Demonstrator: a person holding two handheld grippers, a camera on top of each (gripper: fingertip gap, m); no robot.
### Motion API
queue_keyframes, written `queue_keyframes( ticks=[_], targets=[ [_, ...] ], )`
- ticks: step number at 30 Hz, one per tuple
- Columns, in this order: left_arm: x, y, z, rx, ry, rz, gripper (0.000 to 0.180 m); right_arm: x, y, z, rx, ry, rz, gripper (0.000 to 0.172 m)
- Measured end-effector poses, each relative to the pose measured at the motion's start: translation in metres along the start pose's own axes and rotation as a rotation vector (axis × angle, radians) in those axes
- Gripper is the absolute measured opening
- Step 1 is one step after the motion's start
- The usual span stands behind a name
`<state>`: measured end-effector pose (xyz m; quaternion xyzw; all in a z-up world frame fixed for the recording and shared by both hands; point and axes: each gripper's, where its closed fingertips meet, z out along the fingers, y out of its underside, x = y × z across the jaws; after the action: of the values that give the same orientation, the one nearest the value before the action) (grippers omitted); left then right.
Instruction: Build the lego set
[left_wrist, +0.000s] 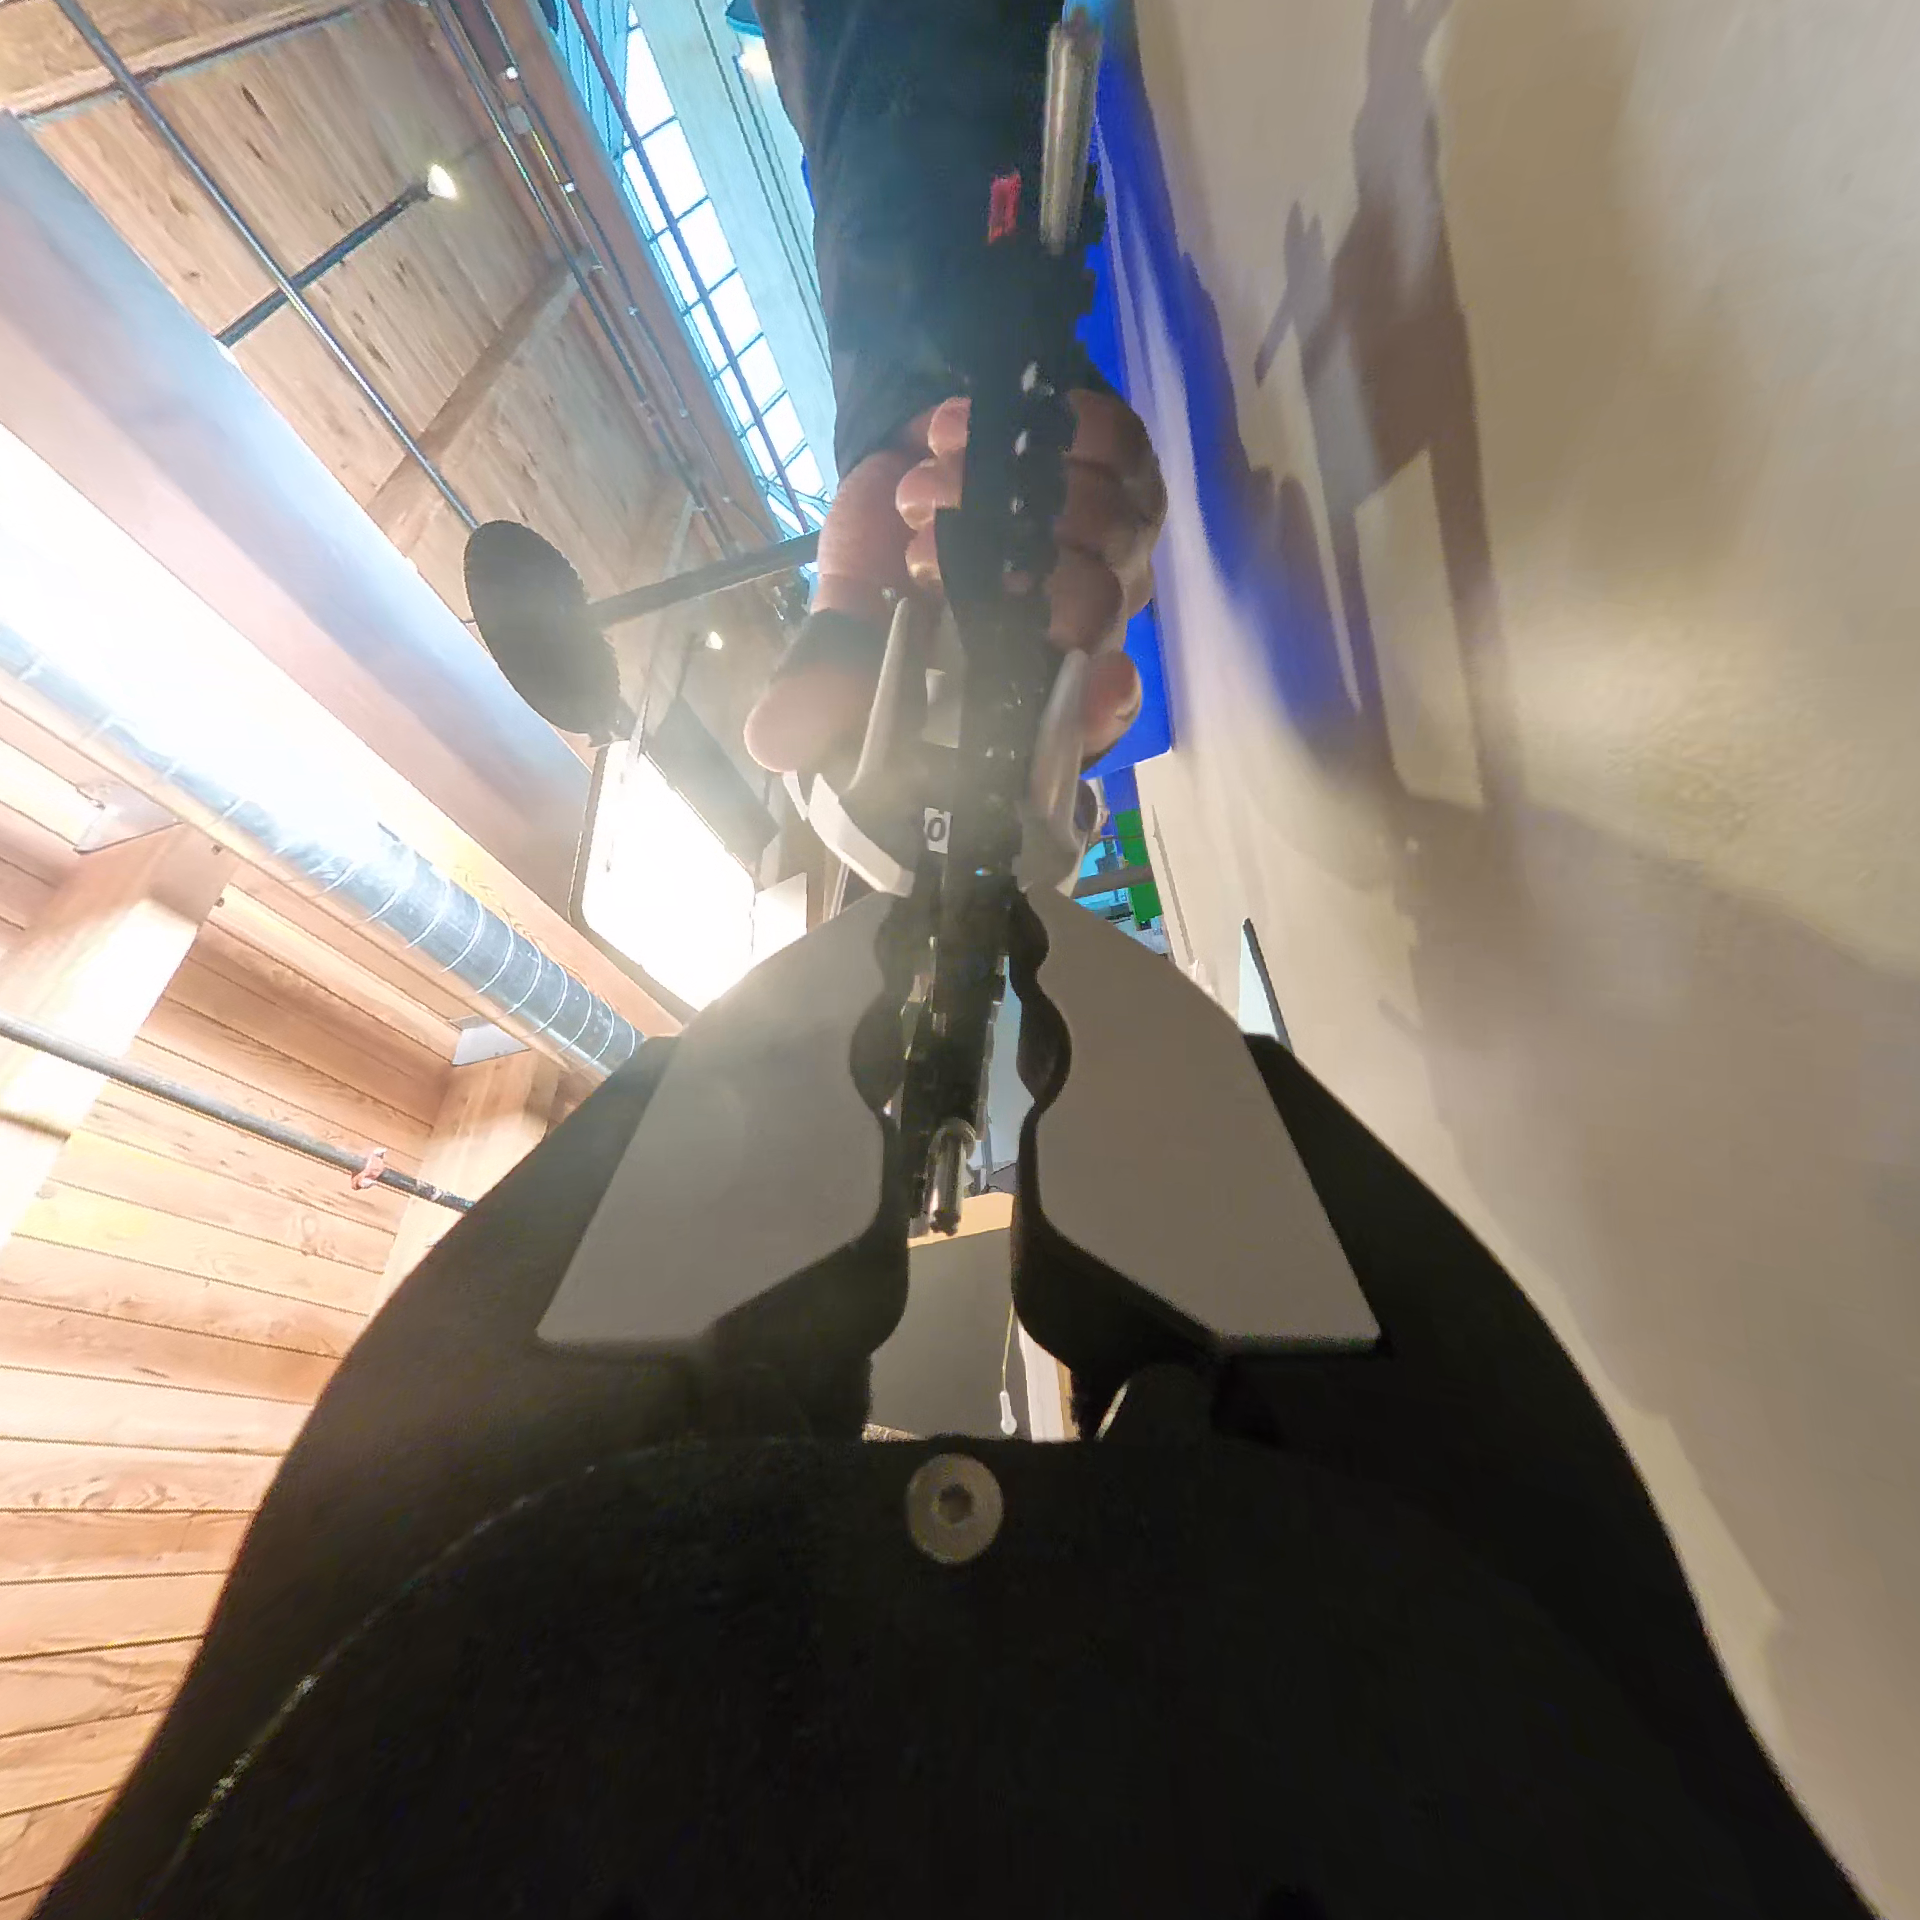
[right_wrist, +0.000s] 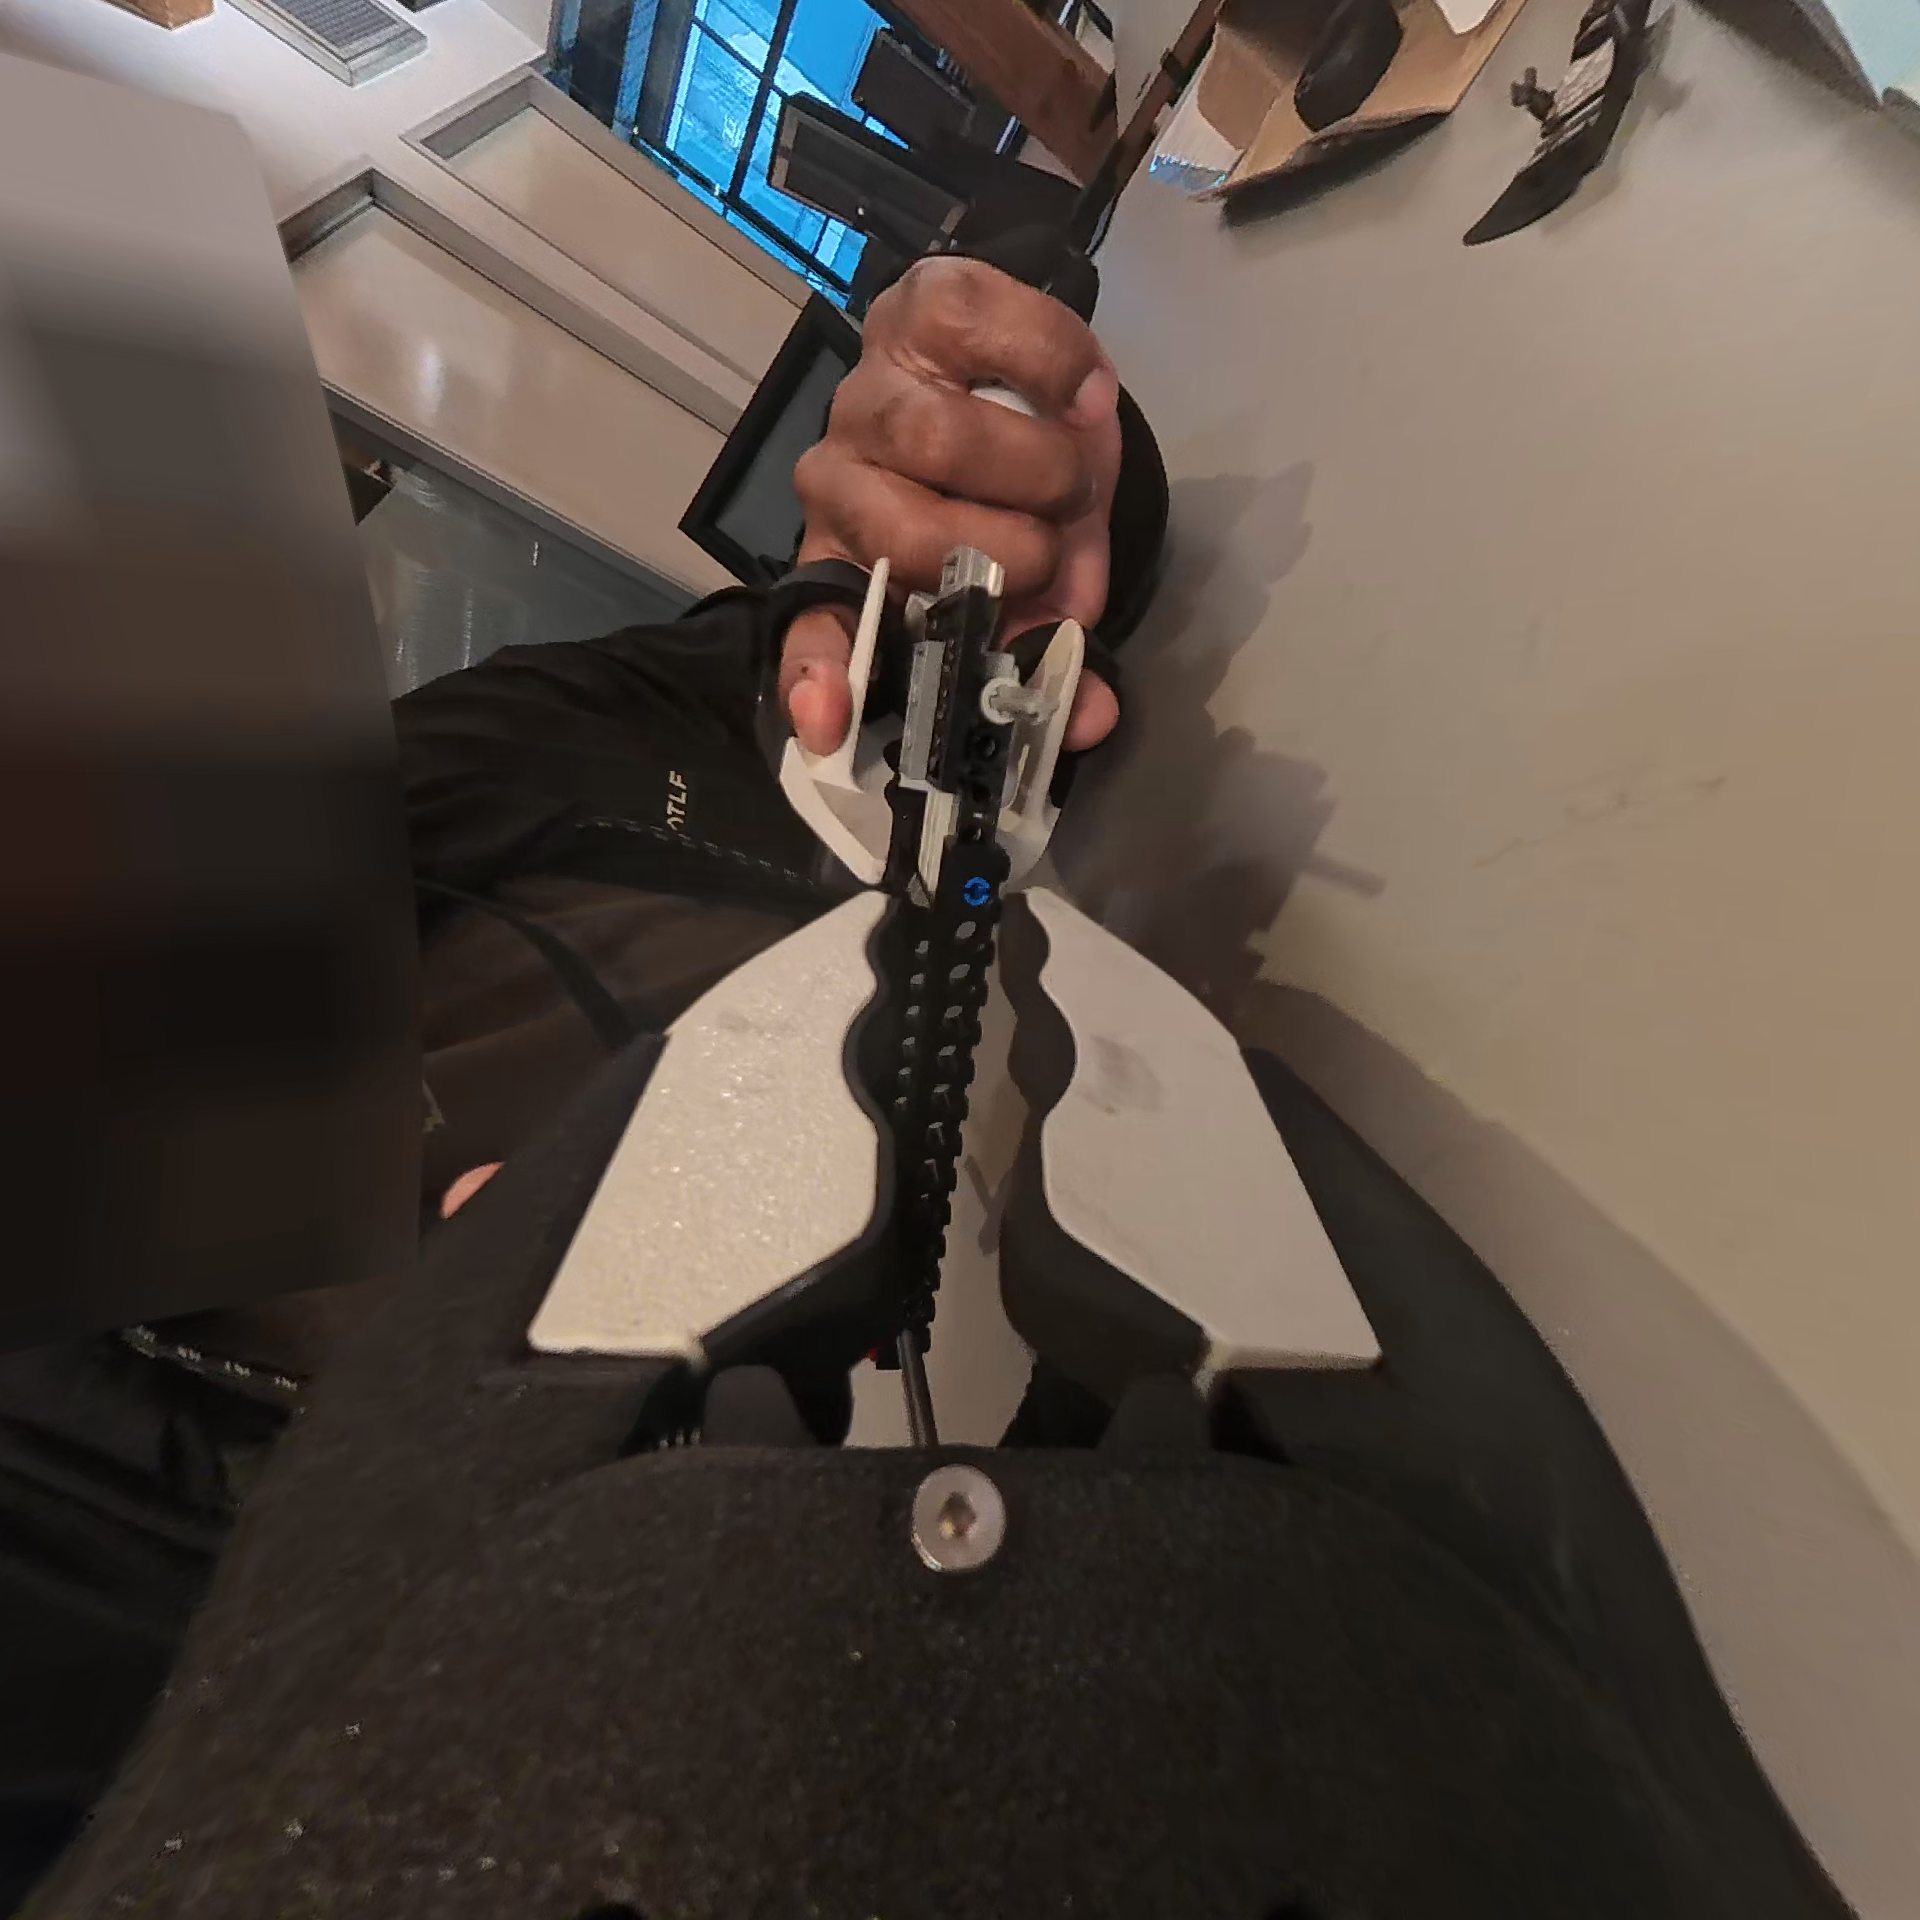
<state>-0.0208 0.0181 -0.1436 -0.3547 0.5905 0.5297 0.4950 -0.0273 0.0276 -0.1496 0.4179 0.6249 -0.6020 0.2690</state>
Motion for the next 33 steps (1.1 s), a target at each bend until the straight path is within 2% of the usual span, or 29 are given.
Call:
queue_keyframes(
  ticks=[9,13,33],
  targets=[
    [-0.004,-0.002,0.001,0.0,-0.015,-0.035,0.017,-0.002,-0.001,0.0,0.02,-0.023,-0.008,0.022],
    [-0.005,-0.001,0.002,-0.008,-0.019,-0.037,0.017,-0.005,0.0,0.0,0.018,-0.029,-0.031,0.017],
    [-0.009,-0.01,0.002,0.014,-0.02,-0.03,0.017,-0.009,0.002,0.003,0.003,-0.04,-0.07,0.015]
  ],
)
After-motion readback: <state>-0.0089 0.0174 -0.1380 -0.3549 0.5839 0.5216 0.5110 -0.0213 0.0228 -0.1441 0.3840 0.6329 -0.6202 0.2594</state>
